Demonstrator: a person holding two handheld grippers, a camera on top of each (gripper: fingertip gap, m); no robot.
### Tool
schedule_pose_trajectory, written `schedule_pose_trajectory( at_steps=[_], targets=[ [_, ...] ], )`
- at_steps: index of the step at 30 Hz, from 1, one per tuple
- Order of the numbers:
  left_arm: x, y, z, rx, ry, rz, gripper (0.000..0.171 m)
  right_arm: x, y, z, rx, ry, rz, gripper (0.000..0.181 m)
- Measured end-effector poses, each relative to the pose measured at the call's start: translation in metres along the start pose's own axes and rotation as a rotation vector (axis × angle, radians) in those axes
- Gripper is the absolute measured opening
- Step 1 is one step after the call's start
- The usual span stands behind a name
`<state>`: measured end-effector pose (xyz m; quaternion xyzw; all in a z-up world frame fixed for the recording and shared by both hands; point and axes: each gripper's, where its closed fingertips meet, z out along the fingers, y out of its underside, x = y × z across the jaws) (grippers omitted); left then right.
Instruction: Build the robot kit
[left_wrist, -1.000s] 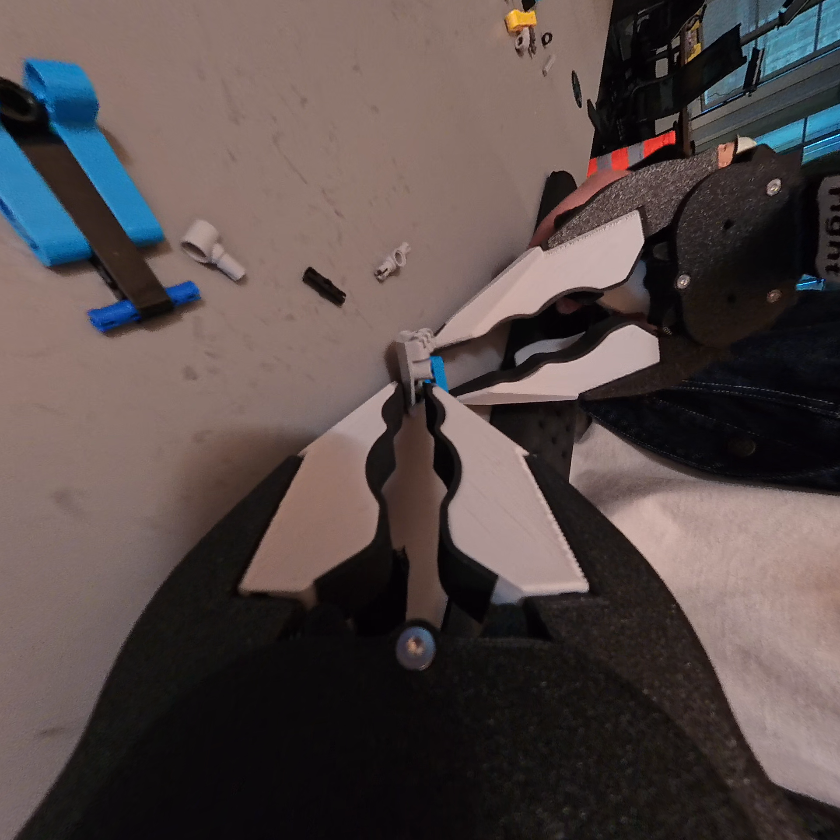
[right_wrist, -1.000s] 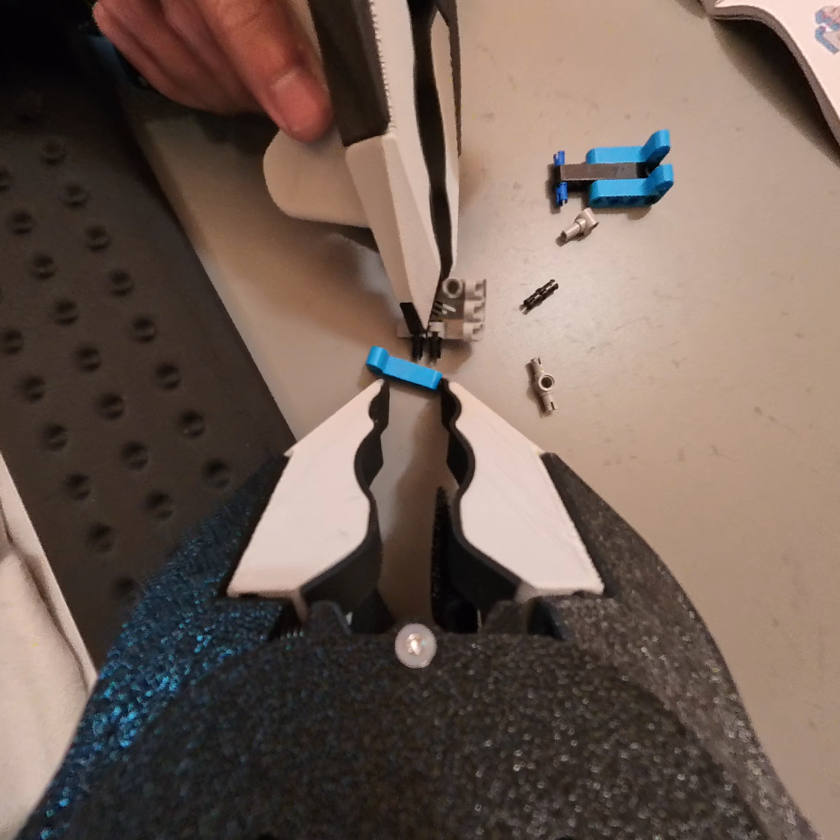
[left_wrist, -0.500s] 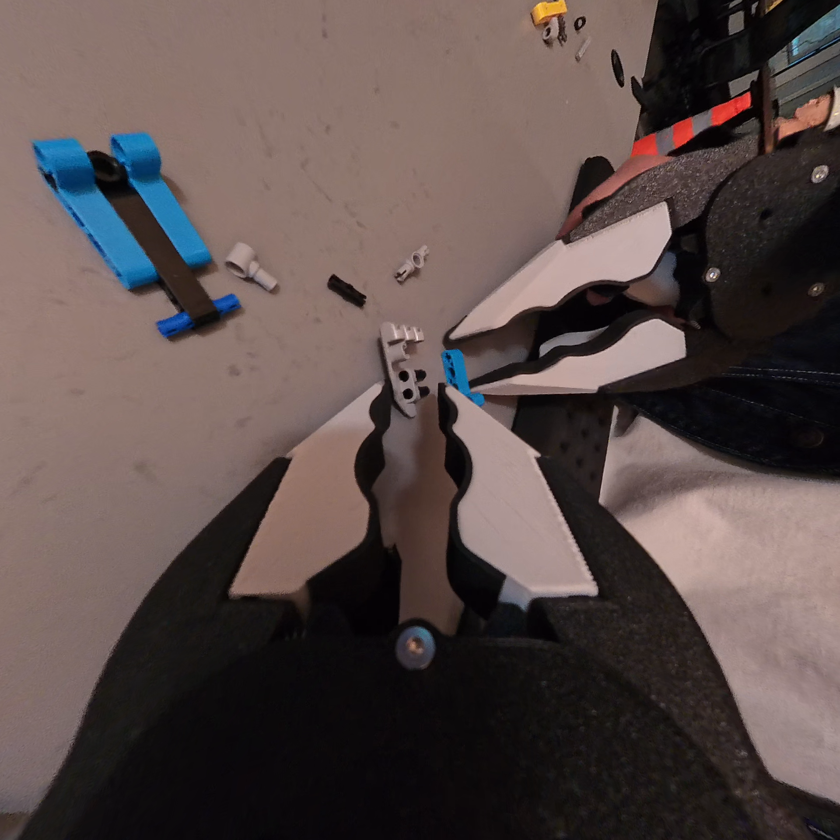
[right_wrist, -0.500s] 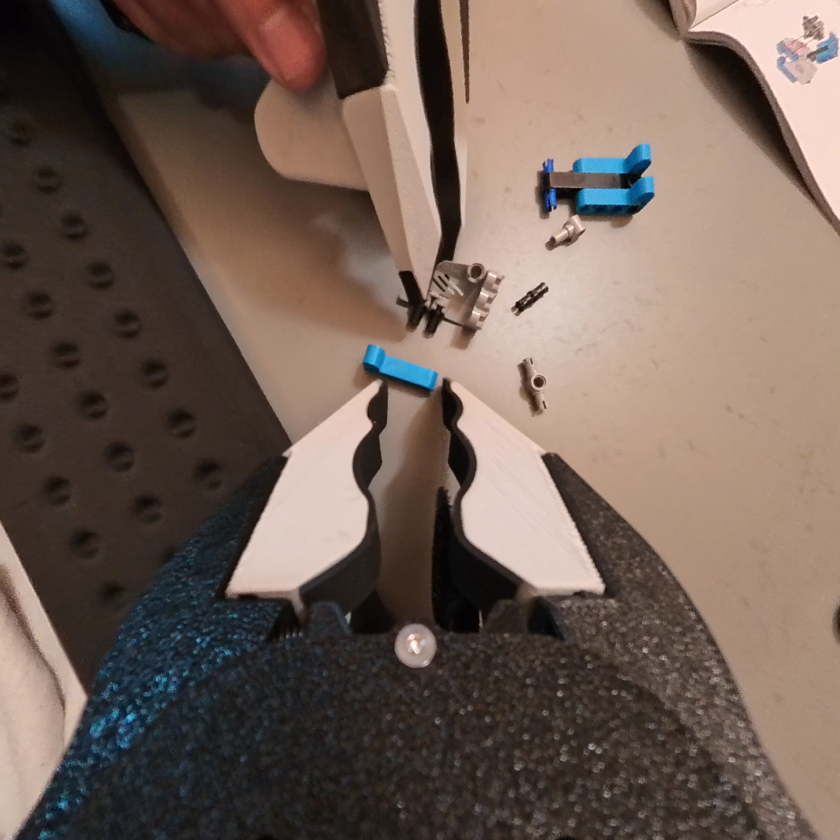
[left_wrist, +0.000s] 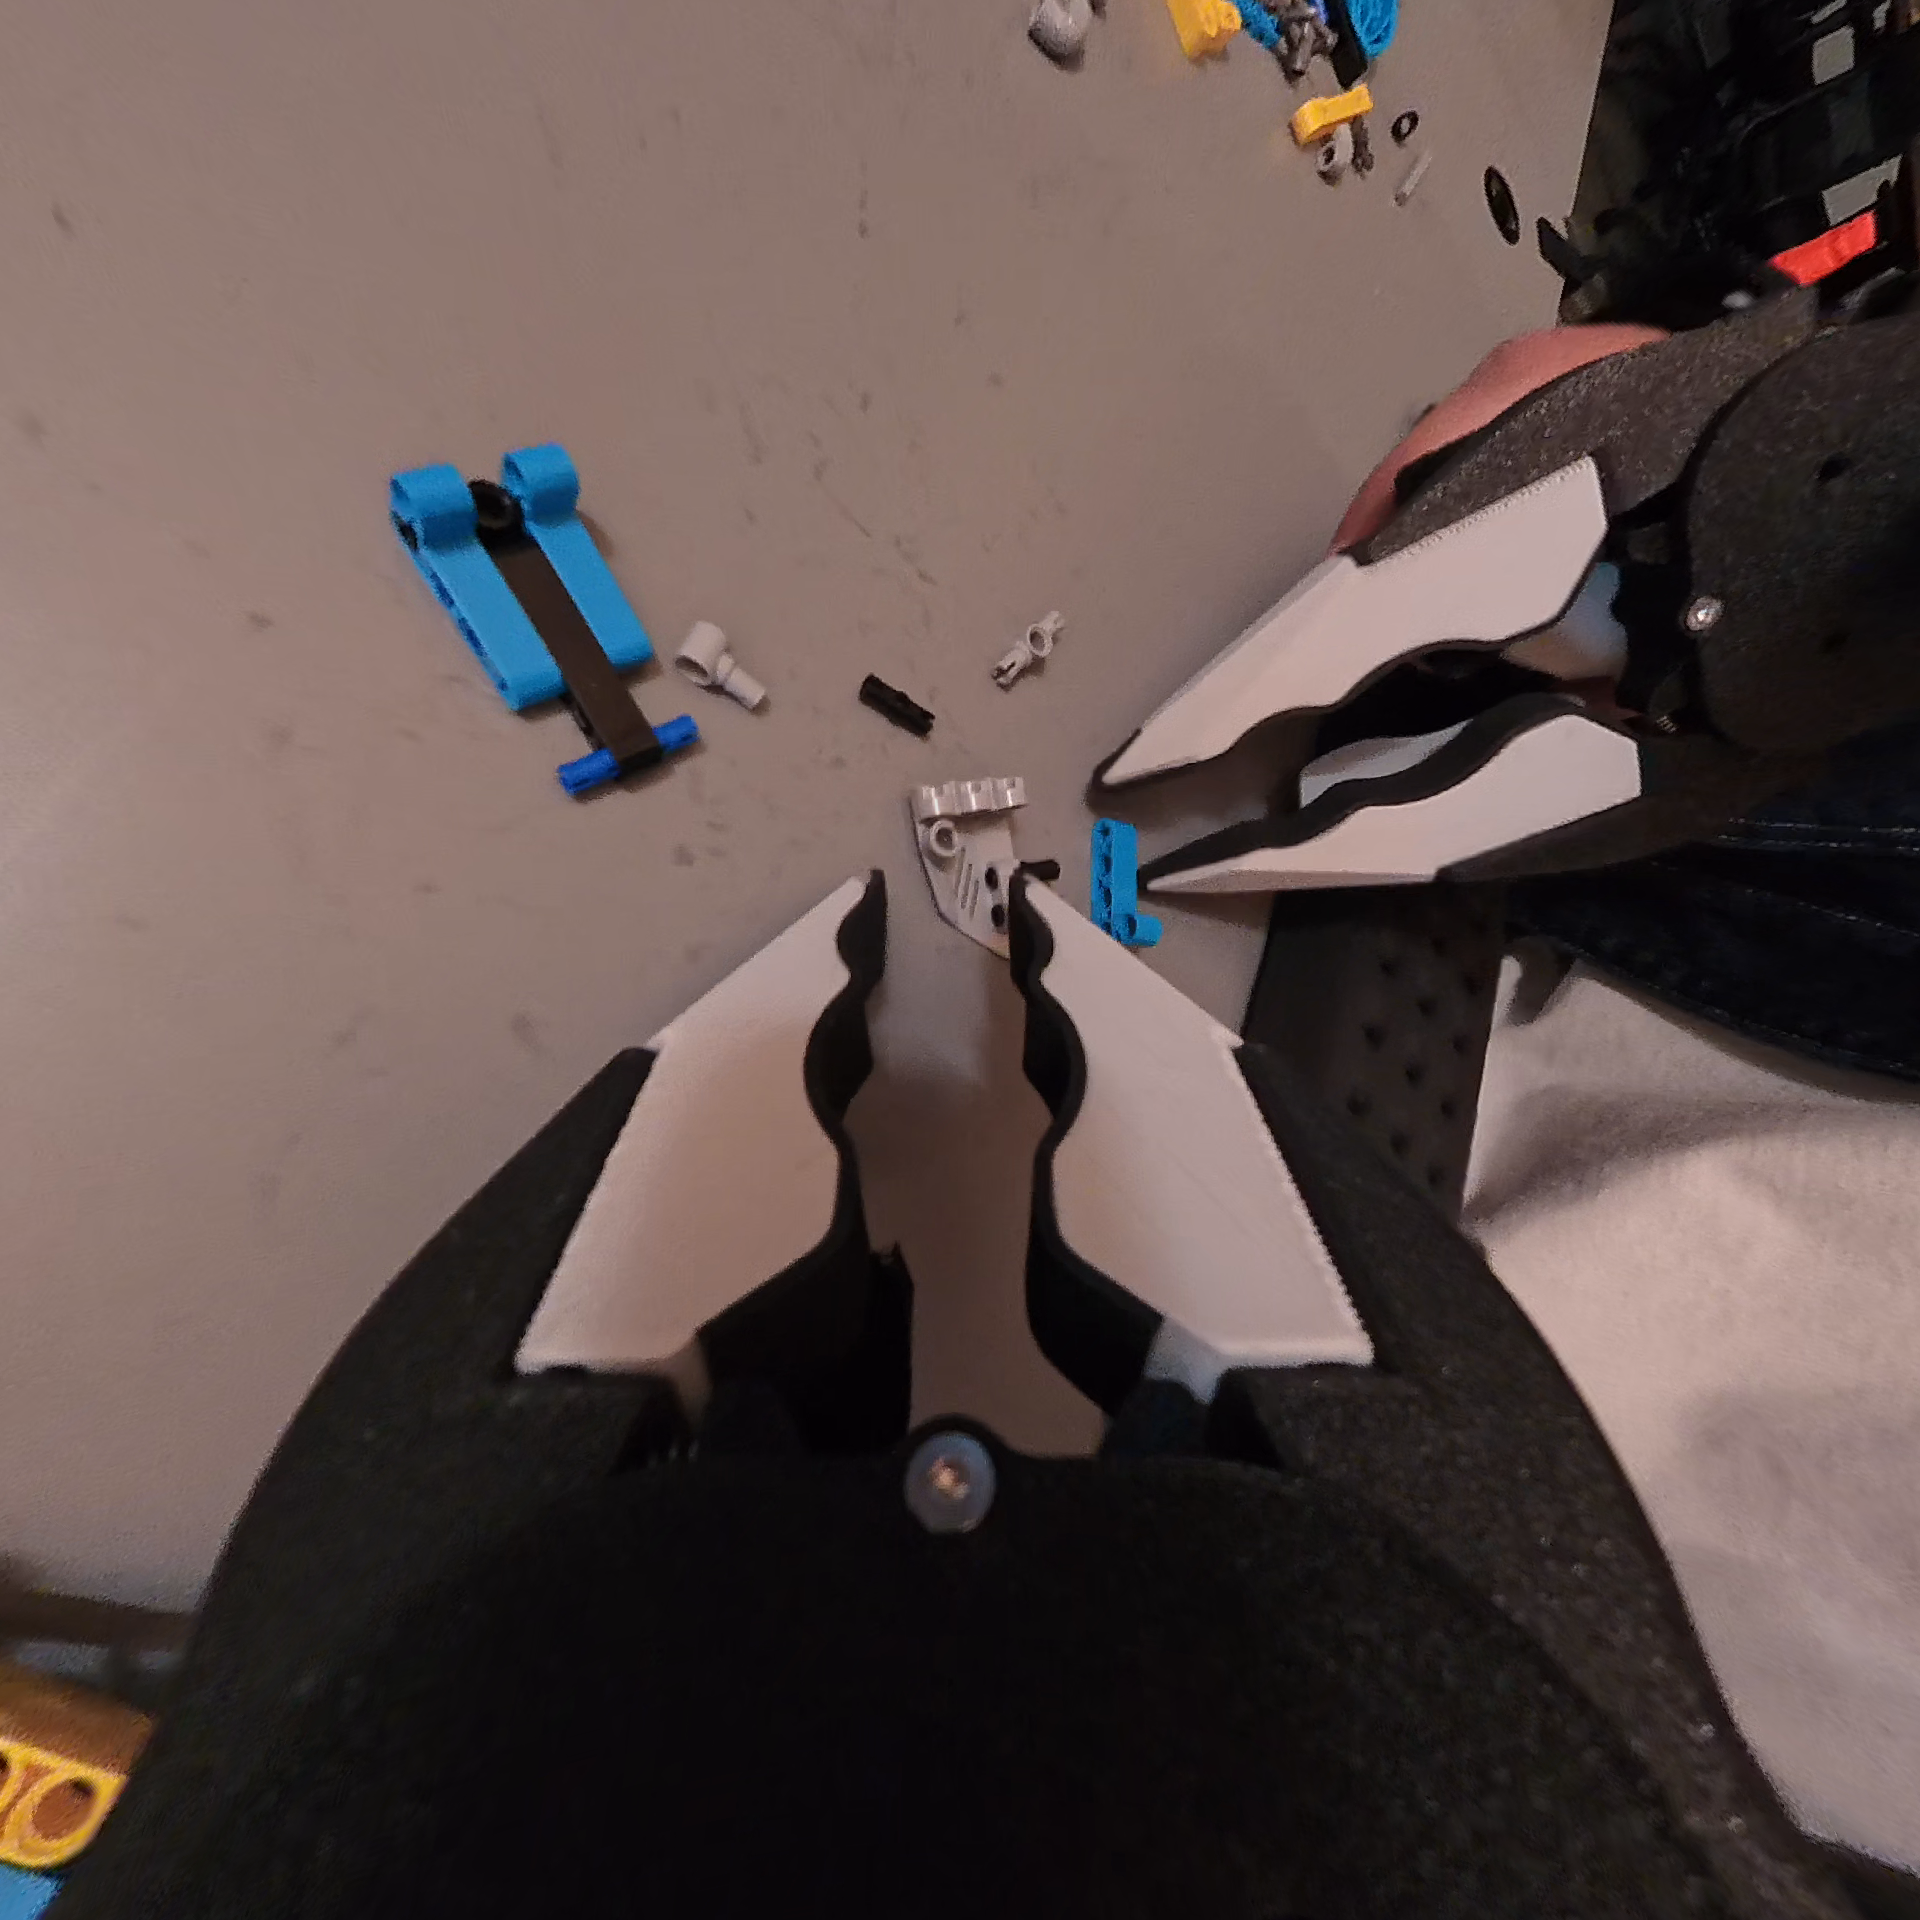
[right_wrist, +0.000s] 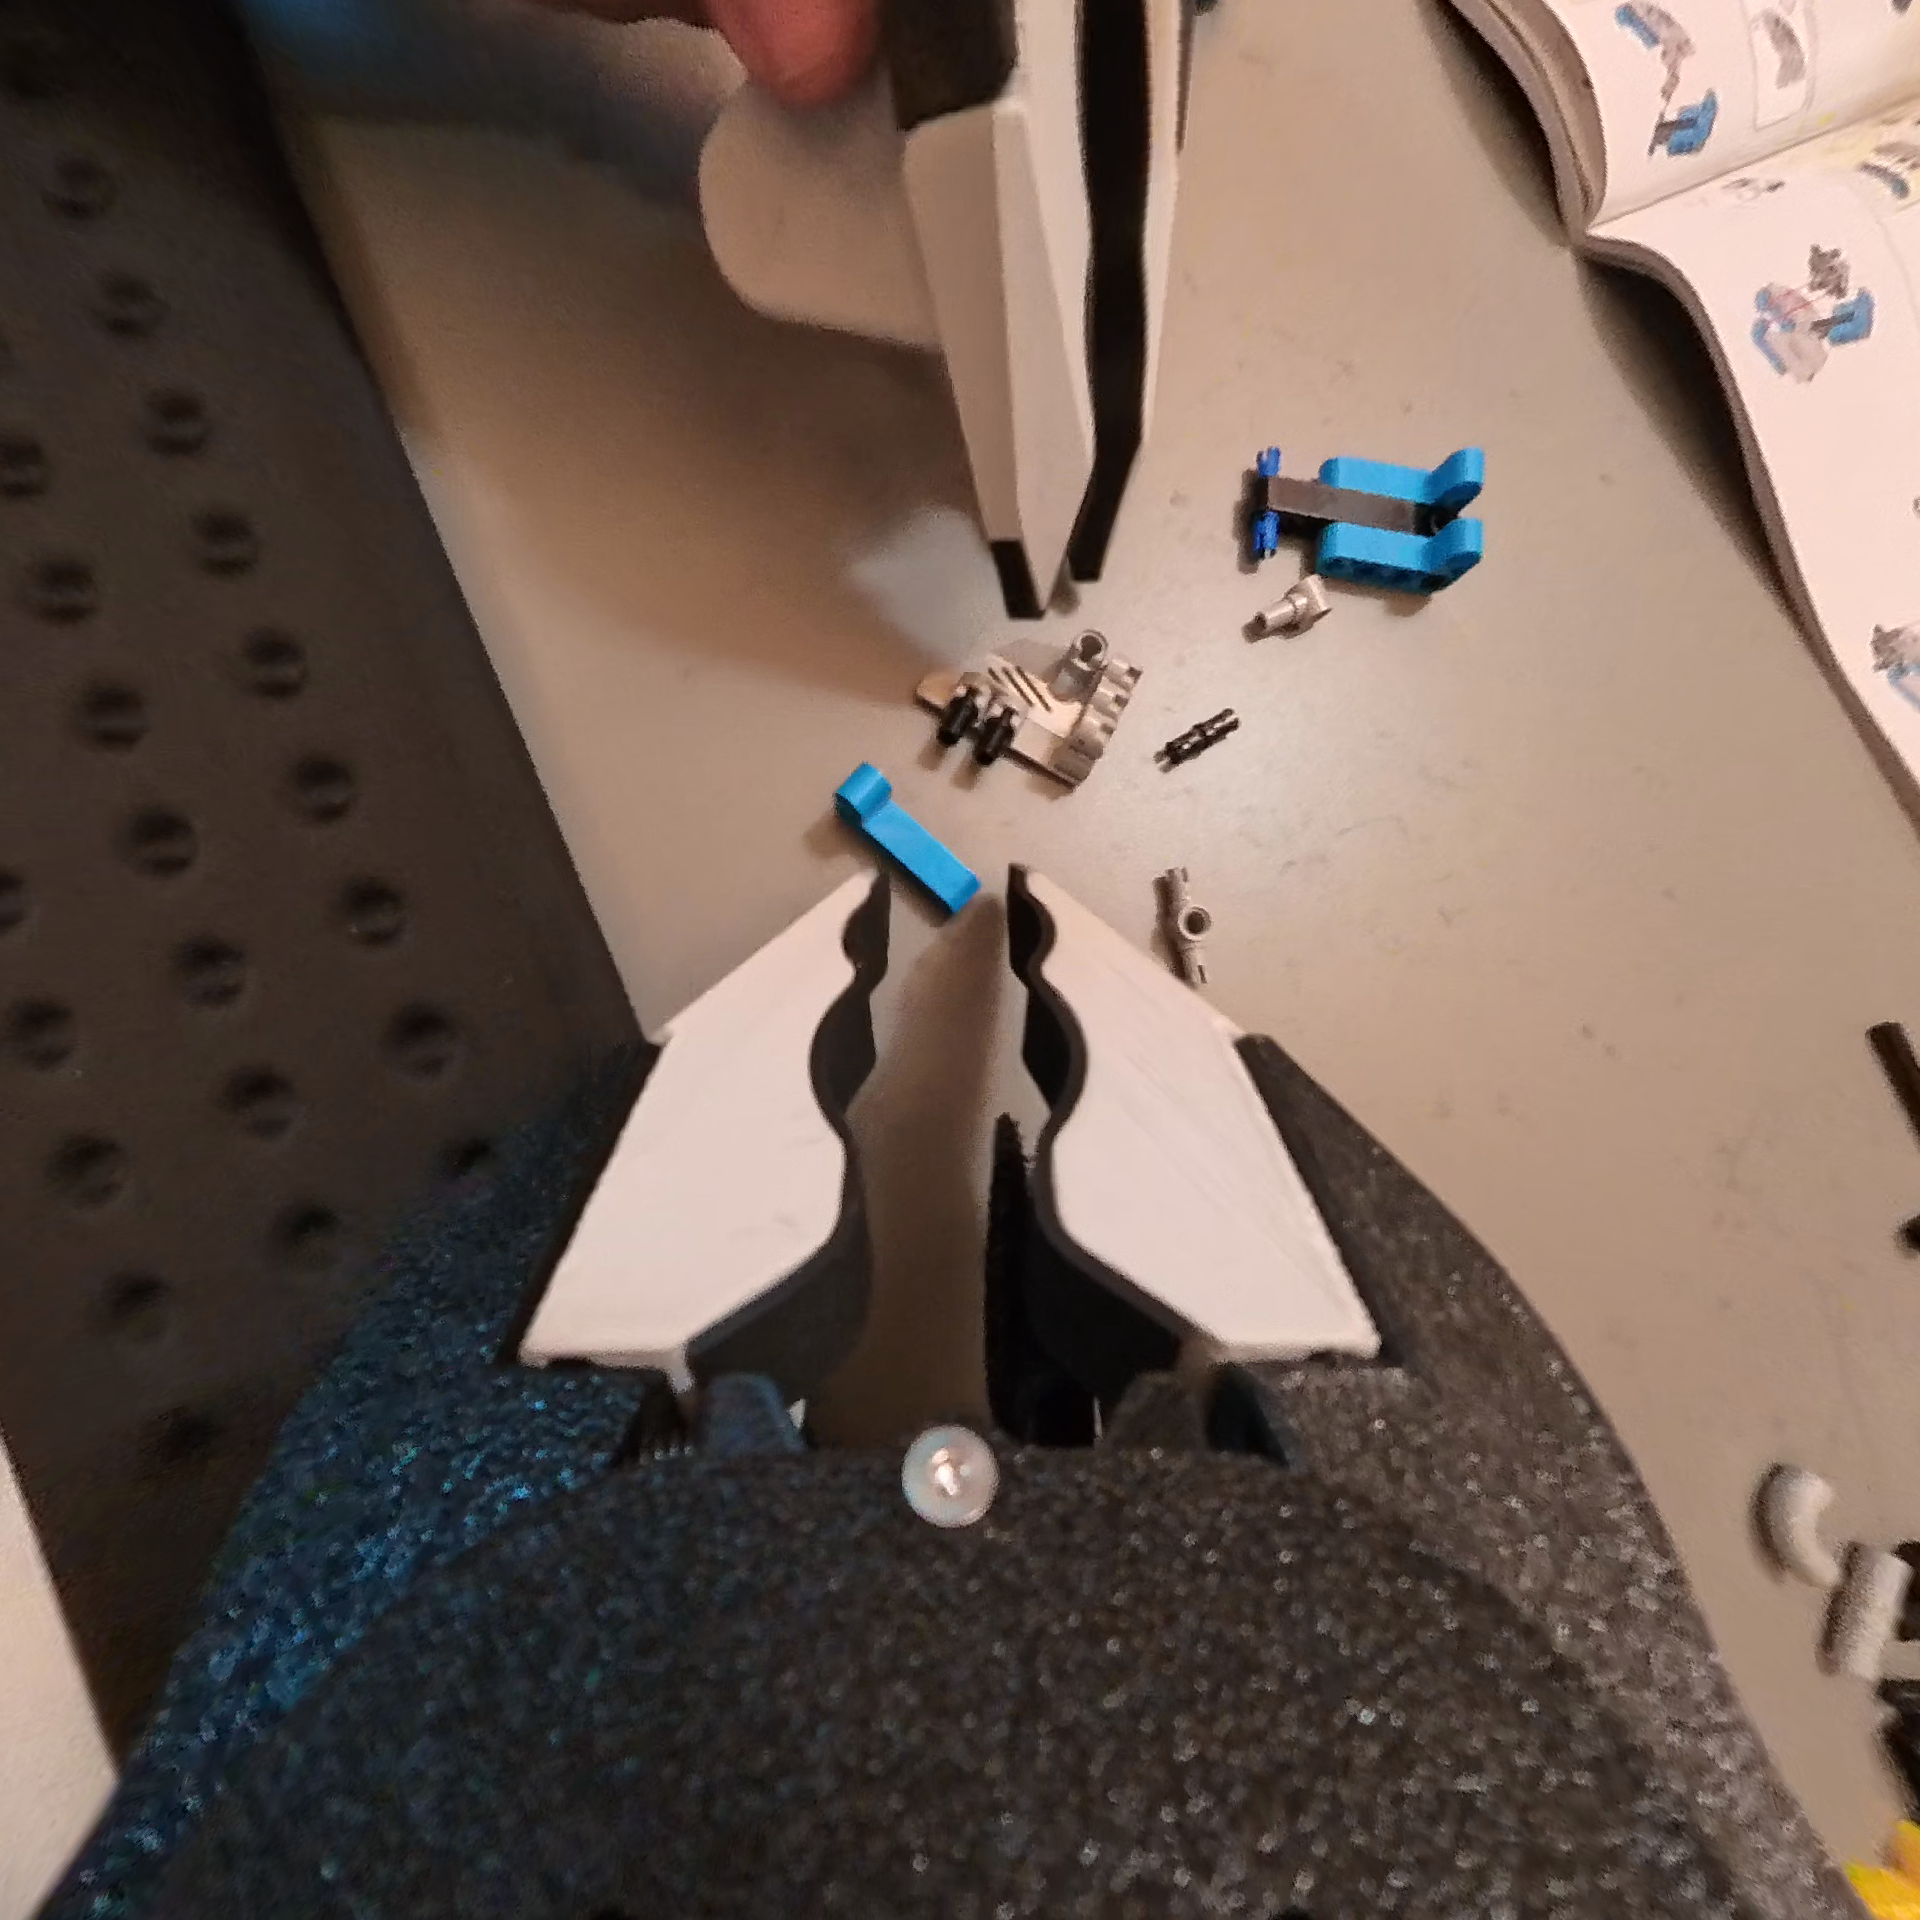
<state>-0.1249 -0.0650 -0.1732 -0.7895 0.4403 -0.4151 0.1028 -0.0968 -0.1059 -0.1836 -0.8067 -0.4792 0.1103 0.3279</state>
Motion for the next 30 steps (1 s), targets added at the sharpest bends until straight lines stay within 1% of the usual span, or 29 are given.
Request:
schedule_pose_trajectory(
  at_steps=[2,4,7,10,14,16,19,22,25,30],
  targets=[
    [0.001,0.000,0.002,-0.004,-0.013,0.041,0.022,0.002,0.003,0.000,-0.006,-0.011,-0.026,0.022],
    [0.003,0.004,0.006,-0.031,-0.028,0.093,0.016,0.001,0.002,0.002,0.004,-0.045,-0.024,0.021],
    [0.007,0.006,0.011,-0.046,-0.033,0.159,0.011,0.001,-0.001,0.004,0.009,-0.057,-0.038,0.016],
    [0.008,0.008,0.015,-0.058,-0.049,0.206,0.011,0.001,-0.003,0.007,0.014,-0.063,-0.055,0.012],
    [0.002,-0.002,0.009,-0.010,-0.125,0.255,0.011,0.002,-0.004,0.006,0.020,-0.086,-0.058,0.017],
    [0.010,-0.008,0.005,0.024,-0.111,0.302,0.010,0.005,-0.008,-0.001,0.035,-0.092,-0.084,0.018],
    [0.017,-0.003,0.008,-0.002,-0.088,0.341,0.009,-0.004,-0.016,-0.009,0.087,-0.167,-0.188,0.023],
    [0.017,0.003,0.015,-0.032,-0.086,0.347,0.009,-0.006,-0.012,-0.001,0.061,-0.194,-0.272,0.035],
    [0.018,0.005,0.020,-0.044,-0.070,0.336,0.010,-0.010,-0.009,0.004,0.053,-0.232,-0.294,0.036],
    [0.018,0.007,0.023,-0.051,-0.053,0.314,0.010,-0.008,-0.009,0.007,0.061,-0.225,-0.289,0.031]
  ],
)
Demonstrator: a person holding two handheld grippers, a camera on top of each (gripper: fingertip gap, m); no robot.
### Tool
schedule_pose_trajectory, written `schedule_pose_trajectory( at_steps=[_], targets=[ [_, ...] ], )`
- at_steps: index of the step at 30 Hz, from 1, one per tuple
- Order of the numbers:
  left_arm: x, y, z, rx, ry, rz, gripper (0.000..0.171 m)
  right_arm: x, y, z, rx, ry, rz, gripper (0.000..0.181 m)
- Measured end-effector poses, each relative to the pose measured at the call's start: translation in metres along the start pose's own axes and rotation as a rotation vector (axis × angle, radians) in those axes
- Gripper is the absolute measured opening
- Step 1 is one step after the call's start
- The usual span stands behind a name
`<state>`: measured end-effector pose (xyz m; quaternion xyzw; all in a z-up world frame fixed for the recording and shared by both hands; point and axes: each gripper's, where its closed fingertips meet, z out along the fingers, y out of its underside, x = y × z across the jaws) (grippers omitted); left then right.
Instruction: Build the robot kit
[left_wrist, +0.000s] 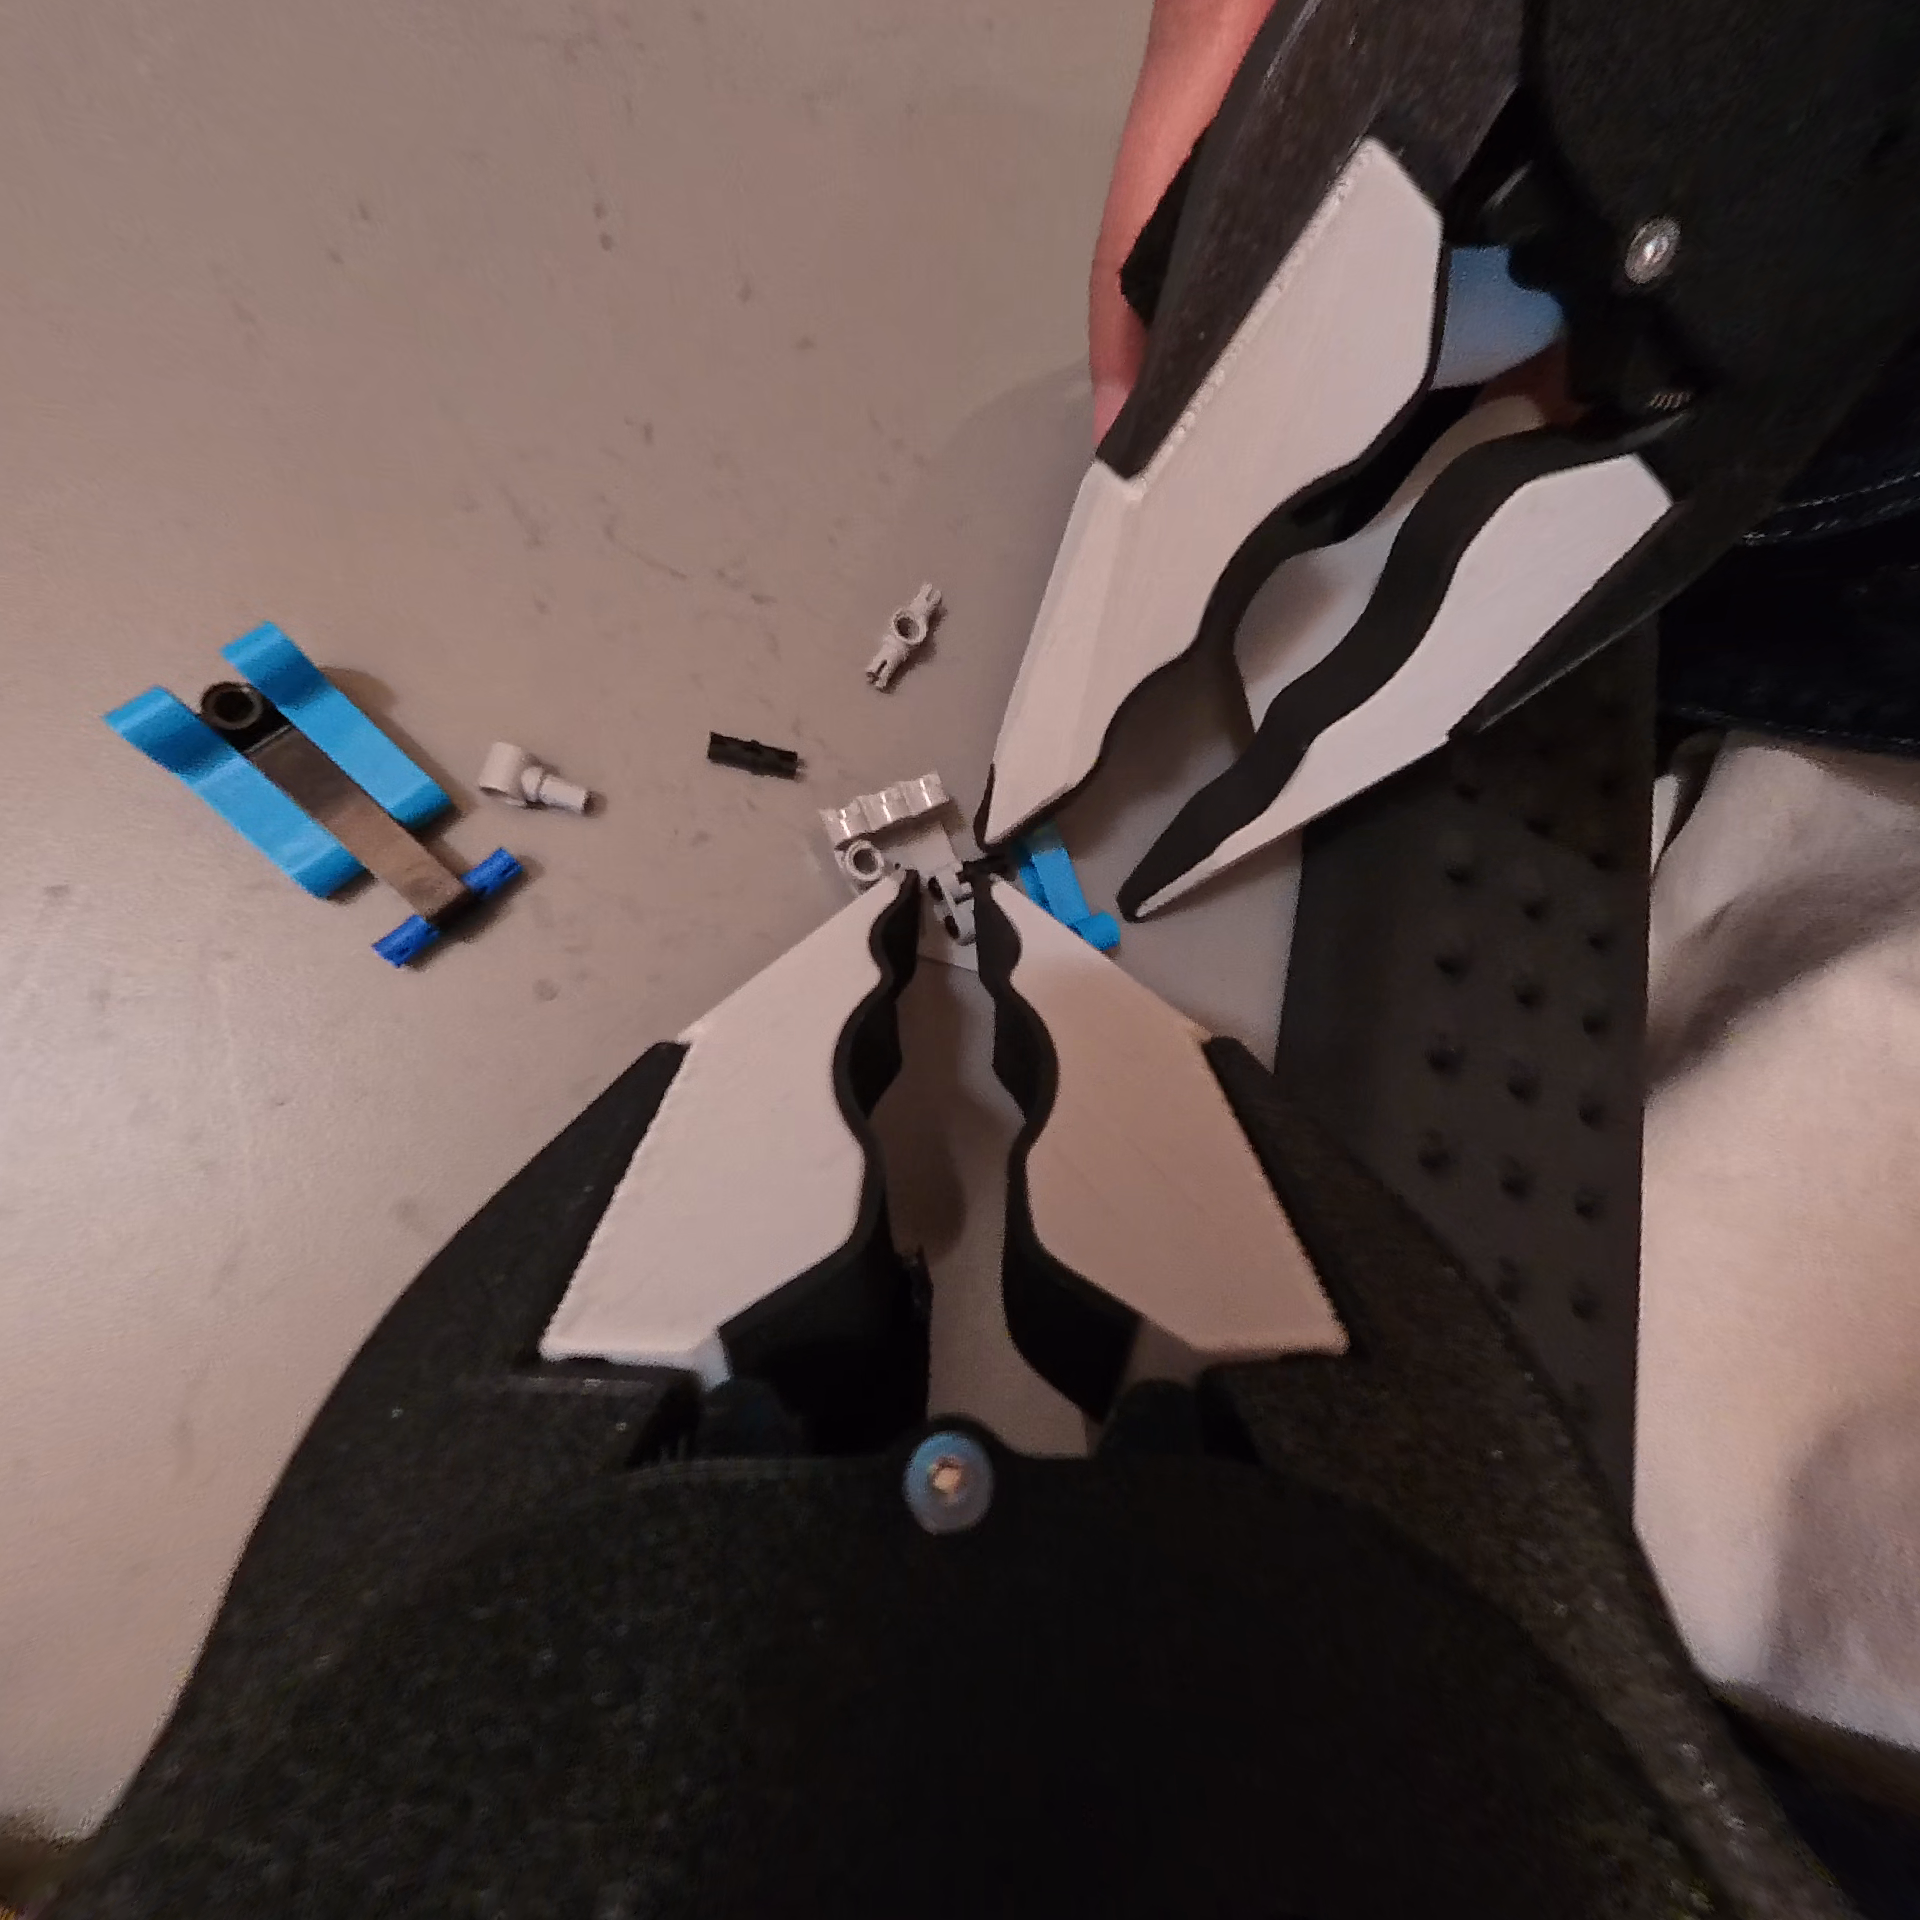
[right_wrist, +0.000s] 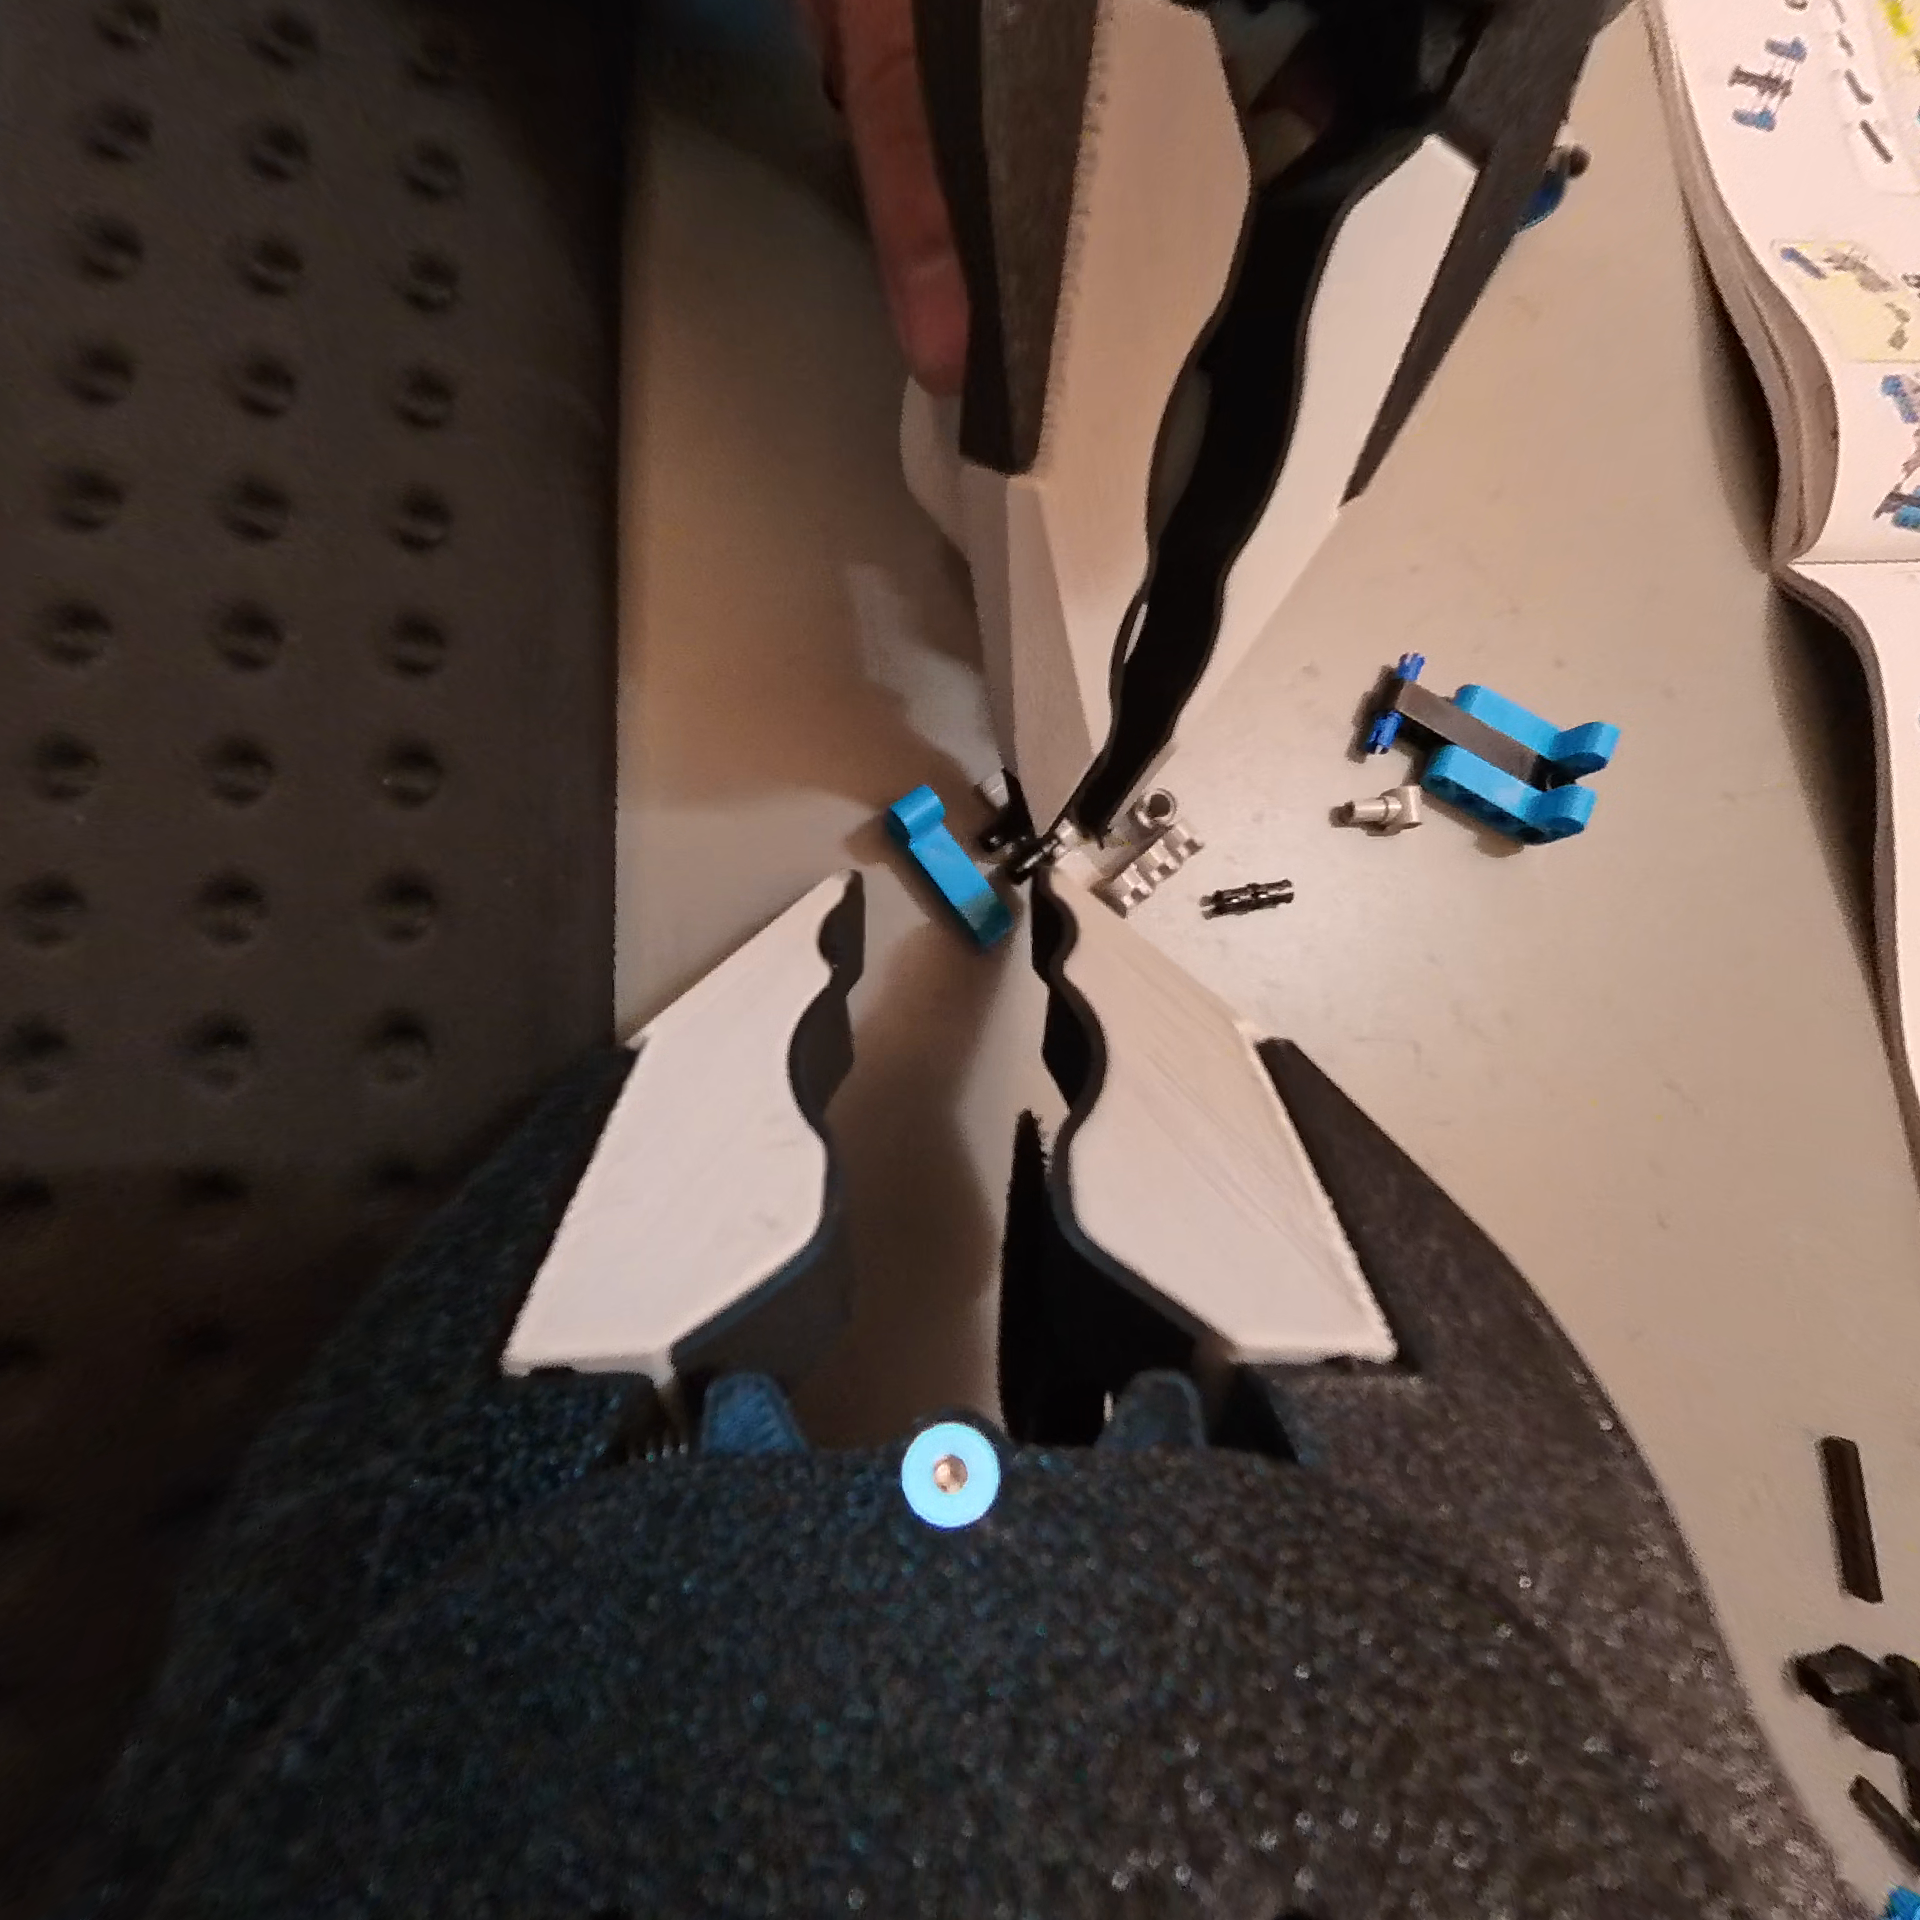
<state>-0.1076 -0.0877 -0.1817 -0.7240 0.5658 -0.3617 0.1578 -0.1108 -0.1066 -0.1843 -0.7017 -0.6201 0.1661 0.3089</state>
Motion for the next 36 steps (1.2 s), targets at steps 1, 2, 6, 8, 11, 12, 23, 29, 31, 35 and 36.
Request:
schedule_pose_trajectory(
  at_steps=[1,2,6,8,11,12,23,29,31,35,36],
  targets=[
    [0.000,0.000,0.000,0.000,0.006,-0.005,0.010,0.001,0.000,-0.001,0.004,0.006,-0.001,0.031],
    [0.001,0.000,0.000,0.000,0.010,-0.009,0.010,0.002,-0.001,-0.001,0.006,0.012,-0.008,0.030],
    [0.006,0.002,0.001,-0.010,0.031,-0.007,0.010,0.006,-0.005,-0.010,0.005,0.026,-0.123,0.032],
    [0.006,0.002,0.001,-0.012,0.030,-0.002,0.010,0.014,-0.007,-0.016,-0.006,0.040,-0.213,0.034],
    [0.007,0.003,0.001,-0.013,0.034,-0.006,0.010,0.021,-0.009,-0.016,0.006,-0.021,-0.290,0.059],
    [0.007,0.003,0.001,-0.013,0.035,-0.007,0.010,0.020,-0.008,-0.013,0.002,-0.068,-0.287,0.065],
    [0.007,0.003,0.001,-0.014,0.019,0.022,0.010,0.016,-0.009,0.008,0.035,-0.268,-0.299,0.050],
    [0.007,0.002,0.002,-0.006,0.030,0.016,0.010,0.014,-0.005,0.009,0.056,-0.311,-0.283,0.044],
    [0.006,0.002,0.002,-0.001,0.034,0.008,0.008,0.014,-0.005,0.009,0.067,-0.310,-0.289,0.044],
    [0.006,0.001,0.003,0.000,0.022,0.031,0.008,0.014,-0.005,0.009,0.085,-0.307,-0.297,0.043],
    [0.006,0.001,0.003,0.000,0.014,0.042,0.008,0.014,-0.005,0.008,0.084,-0.301,-0.304,0.043]
  ],
)
